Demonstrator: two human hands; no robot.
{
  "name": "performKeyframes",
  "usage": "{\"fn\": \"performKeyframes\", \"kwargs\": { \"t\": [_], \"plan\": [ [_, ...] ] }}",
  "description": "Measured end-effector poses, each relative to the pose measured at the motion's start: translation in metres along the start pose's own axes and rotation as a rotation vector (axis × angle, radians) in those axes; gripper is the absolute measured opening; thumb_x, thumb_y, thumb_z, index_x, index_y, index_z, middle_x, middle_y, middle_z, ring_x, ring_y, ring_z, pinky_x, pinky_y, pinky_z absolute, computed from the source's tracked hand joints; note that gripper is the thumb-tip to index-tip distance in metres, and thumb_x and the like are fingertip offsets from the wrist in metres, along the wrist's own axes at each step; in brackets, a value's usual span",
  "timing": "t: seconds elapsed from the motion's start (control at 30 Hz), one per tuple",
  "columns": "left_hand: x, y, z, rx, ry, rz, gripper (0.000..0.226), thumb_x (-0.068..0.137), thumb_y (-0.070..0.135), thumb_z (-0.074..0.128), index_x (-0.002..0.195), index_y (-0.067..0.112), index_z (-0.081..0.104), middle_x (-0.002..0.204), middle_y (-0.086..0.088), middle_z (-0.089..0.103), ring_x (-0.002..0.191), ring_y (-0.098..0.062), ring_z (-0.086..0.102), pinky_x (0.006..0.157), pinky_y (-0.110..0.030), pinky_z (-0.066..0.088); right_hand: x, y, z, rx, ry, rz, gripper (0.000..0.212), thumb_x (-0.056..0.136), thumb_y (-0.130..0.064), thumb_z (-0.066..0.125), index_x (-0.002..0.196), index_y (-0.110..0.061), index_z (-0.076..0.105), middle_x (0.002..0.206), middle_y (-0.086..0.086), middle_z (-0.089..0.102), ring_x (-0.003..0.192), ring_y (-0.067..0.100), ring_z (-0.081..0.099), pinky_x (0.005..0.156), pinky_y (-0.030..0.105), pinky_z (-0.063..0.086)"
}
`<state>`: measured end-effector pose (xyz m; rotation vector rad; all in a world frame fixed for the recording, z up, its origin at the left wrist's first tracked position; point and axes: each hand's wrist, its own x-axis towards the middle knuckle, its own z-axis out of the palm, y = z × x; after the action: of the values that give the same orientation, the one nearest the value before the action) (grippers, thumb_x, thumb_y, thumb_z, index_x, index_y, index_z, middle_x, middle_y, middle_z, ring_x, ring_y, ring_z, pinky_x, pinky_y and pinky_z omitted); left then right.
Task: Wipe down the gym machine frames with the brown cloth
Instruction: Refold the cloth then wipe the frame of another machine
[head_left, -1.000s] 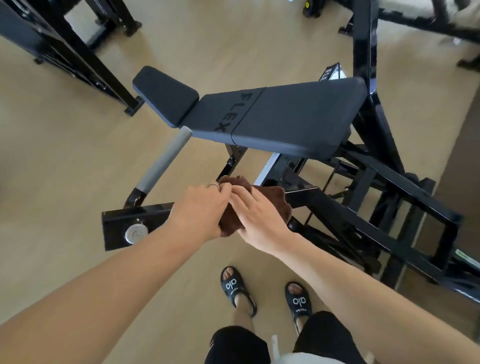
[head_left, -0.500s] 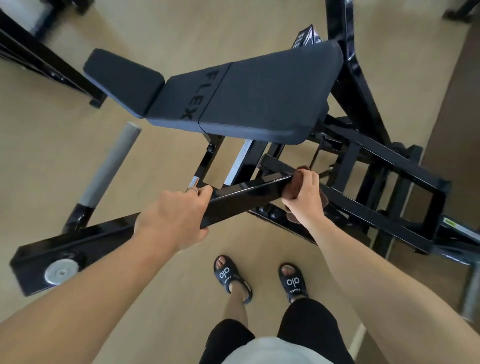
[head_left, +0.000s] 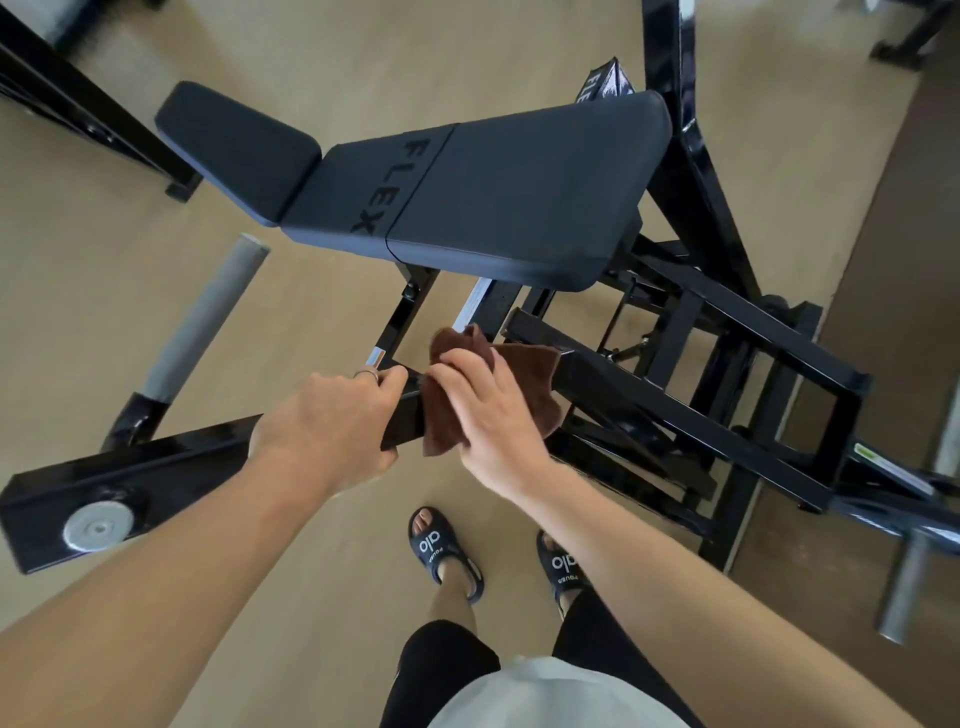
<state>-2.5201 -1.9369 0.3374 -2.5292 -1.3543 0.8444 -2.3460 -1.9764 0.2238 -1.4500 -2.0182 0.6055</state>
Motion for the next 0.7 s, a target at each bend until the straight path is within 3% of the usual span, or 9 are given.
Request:
{"fn": "performKeyframes", "kwargs": {
  "t": [0.07, 0.17, 0.23, 0.4, 0.47, 0.57, 0.7],
  "plan": [
    [-0.001, 0.0, -0.001, 0.018, 0.015, 0.005, 0.055, 0.076, 0.056, 0.066, 0.115, 0.022, 0.049, 0.086, 0.002, 0.066, 0.066, -0.024, 0.068, 0.05, -0.032, 0.023, -0.002, 0.039, -0.007, -0.035, 0.003, 0.092, 0.068, 0.073, -0.01, 0.079, 0.135, -0.013, 0.051, 0.139, 0.004, 0.048, 0.132, 0.029, 0.046, 0.127, 0.042, 0.013],
    [-0.002, 0.0, -0.001, 0.034, 0.014, 0.005, 0.057, 0.076, 0.057, 0.066, 0.117, 0.022, 0.05, 0.086, 0.002, 0.066, 0.066, -0.024, 0.067, 0.051, -0.031, 0.024, -0.011, 0.092, -0.014, -0.005, 0.035, 0.458, 0.067, 0.073, -0.013, 0.085, 0.132, -0.021, 0.054, 0.14, 0.0, 0.047, 0.125, 0.026, 0.048, 0.118, 0.049, 0.034],
    [-0.001, 0.0, -0.001, 0.024, -0.007, 0.007, 0.057, 0.076, 0.057, 0.066, 0.119, 0.022, 0.051, 0.087, 0.002, 0.066, 0.067, -0.024, 0.068, 0.051, -0.031, 0.025, -0.015, 0.113, -0.015, 0.094, 0.026, 0.594, 0.064, 0.078, -0.008, 0.08, 0.134, -0.021, 0.051, 0.142, 0.001, 0.042, 0.123, 0.027, 0.049, 0.113, 0.048, 0.041],
    [-0.001, -0.001, 0.0, 0.049, 0.008, 0.008, 0.058, 0.078, 0.059, 0.061, 0.122, 0.023, 0.047, 0.091, 0.004, 0.065, 0.071, -0.022, 0.068, 0.051, -0.032, 0.026, -0.01, 0.1, -0.017, 0.099, -0.035, 0.771, 0.08, 0.074, 0.003, 0.077, 0.142, -0.018, 0.041, 0.148, 0.004, 0.032, 0.128, 0.032, 0.044, 0.115, 0.05, 0.038],
    [0.0, -0.001, 0.002, 0.052, 0.004, 0.005, 0.057, 0.079, 0.059, 0.059, 0.122, 0.023, 0.046, 0.093, 0.004, 0.065, 0.072, -0.022, 0.069, 0.052, -0.032, 0.027, -0.006, 0.065, -0.015, 0.033, -0.069, 0.684, 0.089, 0.068, -0.001, 0.081, 0.144, -0.016, 0.037, 0.149, 0.004, 0.029, 0.129, 0.037, 0.039, 0.121, 0.053, 0.028],
    [0.0, 0.0, 0.001, 0.054, -0.019, -0.005, 0.056, 0.077, 0.058, 0.06, 0.118, 0.022, 0.048, 0.089, 0.004, 0.064, 0.068, -0.022, 0.067, 0.05, -0.031, 0.024, -0.008, 0.01, 0.002, -0.09, -0.059, 0.327, 0.094, 0.061, -0.011, 0.088, 0.141, -0.016, 0.039, 0.144, 0.004, 0.035, 0.134, 0.038, 0.04, 0.125, 0.06, 0.013],
    [0.0, 0.0, 0.006, 0.031, 0.0, -0.022, 0.056, 0.072, 0.056, 0.065, 0.114, 0.022, 0.05, 0.083, 0.003, 0.064, 0.063, -0.022, 0.066, 0.049, -0.029, 0.023, -0.006, 0.03, -0.005, -0.009, -0.013, 0.147, 0.072, 0.073, -0.012, 0.082, 0.137, -0.018, 0.049, 0.14, 0.002, 0.044, 0.134, 0.03, 0.044, 0.126, 0.054, 0.014]
  ]
}}
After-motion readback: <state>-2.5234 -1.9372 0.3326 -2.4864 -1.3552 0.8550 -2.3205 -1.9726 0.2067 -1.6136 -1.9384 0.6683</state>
